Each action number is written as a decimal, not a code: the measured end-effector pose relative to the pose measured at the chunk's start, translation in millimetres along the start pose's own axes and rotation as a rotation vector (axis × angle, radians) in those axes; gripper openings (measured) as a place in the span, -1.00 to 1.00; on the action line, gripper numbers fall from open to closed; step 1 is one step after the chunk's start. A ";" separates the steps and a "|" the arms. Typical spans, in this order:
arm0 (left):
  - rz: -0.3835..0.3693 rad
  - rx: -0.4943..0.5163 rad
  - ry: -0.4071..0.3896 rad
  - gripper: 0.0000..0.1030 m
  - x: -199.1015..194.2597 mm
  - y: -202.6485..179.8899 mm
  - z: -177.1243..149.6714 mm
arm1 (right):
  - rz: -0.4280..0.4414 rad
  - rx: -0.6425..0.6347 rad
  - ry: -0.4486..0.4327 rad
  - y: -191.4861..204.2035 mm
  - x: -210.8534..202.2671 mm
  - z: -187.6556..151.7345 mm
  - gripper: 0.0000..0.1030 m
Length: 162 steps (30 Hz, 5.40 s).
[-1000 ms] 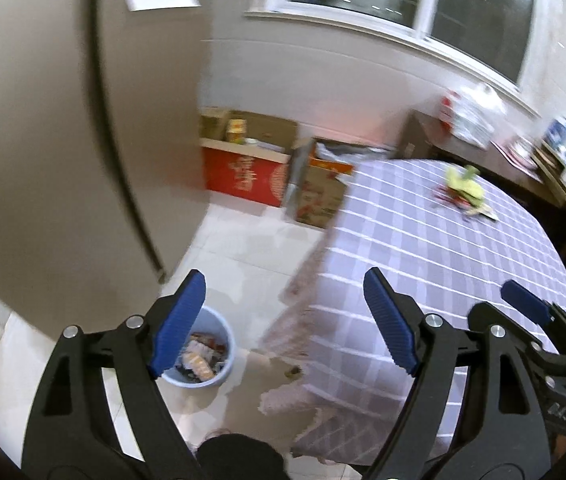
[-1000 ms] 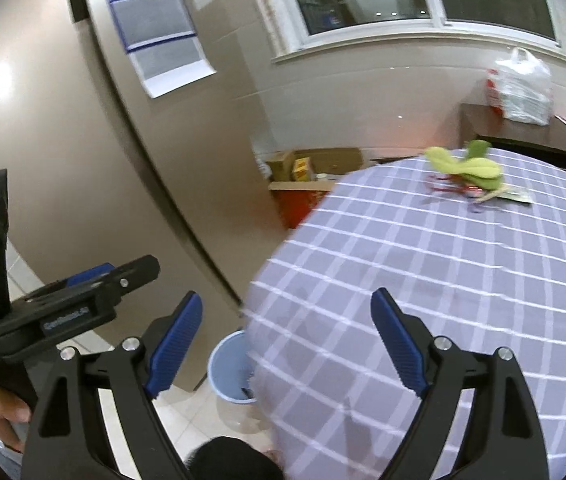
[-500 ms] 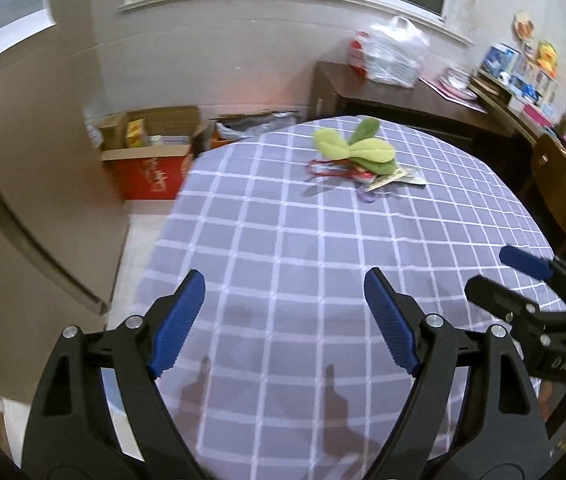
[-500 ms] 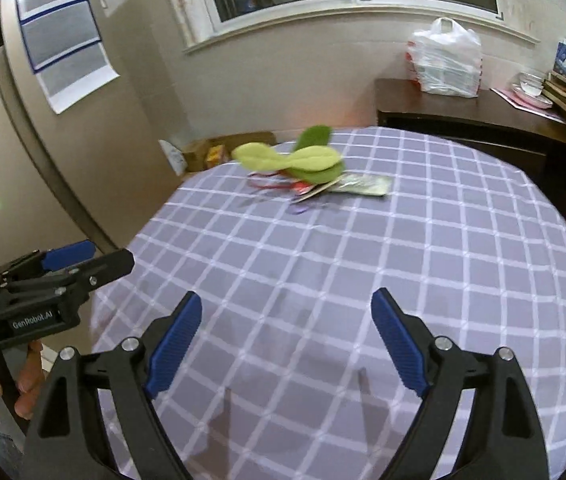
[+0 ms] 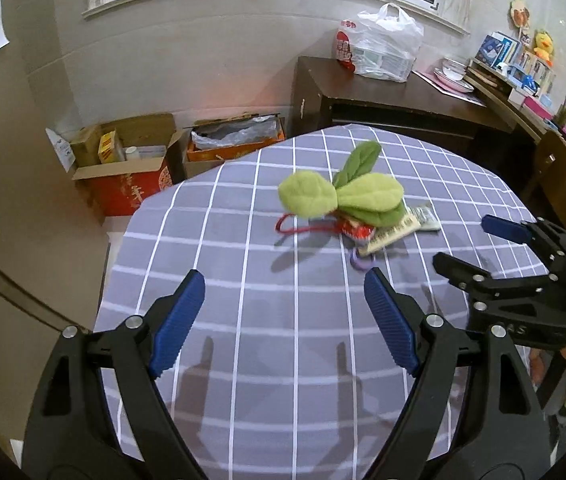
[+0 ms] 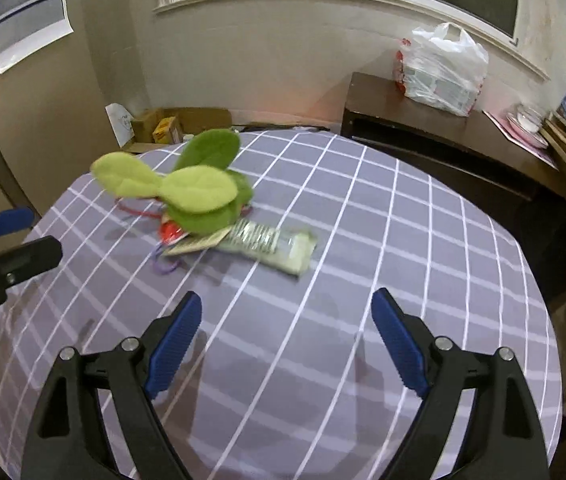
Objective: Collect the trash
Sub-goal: 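Move both tools back to the table, then grasp the pale green snack wrapper with the right gripper, then carry the green wrapper to the blue bin with the right gripper, then open the right gripper over the blue bin to drop the wrapper, then move both tools back to the table toward the green plush toy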
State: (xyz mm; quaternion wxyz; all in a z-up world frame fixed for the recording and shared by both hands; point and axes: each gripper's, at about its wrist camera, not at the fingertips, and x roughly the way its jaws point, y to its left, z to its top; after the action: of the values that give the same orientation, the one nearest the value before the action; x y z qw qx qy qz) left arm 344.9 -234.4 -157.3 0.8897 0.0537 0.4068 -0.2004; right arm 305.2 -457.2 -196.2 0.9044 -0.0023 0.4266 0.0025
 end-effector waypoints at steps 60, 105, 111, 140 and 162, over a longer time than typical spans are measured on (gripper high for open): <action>-0.166 0.104 -0.106 -0.99 -47.3 -46.9 -15.7 | 0.203 0.106 -0.058 9.7 -71.3 -33.4 -0.46; 0.229 -0.457 -0.014 -0.99 -152.2 364.2 -230.5 | 0.548 -0.271 0.132 489.2 -5.1 -45.7 0.09; 0.218 -0.459 0.016 -0.99 -134.9 369.4 -237.6 | 0.493 -0.293 0.133 491.8 4.5 -53.7 0.31; 0.315 -0.511 0.108 0.47 -102.3 376.1 -234.5 | 0.443 -0.217 0.080 467.5 7.5 -54.6 0.50; 0.279 -0.297 -0.027 0.53 -133.5 252.3 -142.6 | 0.362 -0.158 -0.046 340.8 -57.5 -22.4 0.55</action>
State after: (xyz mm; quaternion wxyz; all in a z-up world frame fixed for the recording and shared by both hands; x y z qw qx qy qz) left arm 267.2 74.9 -169.5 0.9123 -0.0247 0.4086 -0.0137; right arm 249.2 -116.8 -166.8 0.8957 0.0035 0.3978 0.1987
